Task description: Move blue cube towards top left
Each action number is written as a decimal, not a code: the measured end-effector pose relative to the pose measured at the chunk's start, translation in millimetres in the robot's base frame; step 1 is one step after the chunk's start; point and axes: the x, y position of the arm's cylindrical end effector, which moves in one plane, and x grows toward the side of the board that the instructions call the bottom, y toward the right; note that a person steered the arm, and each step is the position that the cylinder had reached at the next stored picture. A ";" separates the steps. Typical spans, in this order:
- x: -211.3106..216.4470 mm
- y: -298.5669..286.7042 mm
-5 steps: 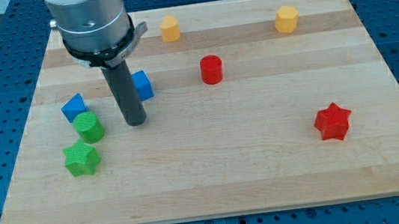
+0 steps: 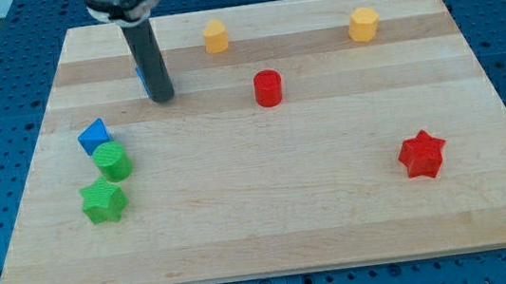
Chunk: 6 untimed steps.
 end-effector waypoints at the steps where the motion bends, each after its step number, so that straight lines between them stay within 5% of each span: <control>1: -43.0 -19.4; 6: -94.1 1.7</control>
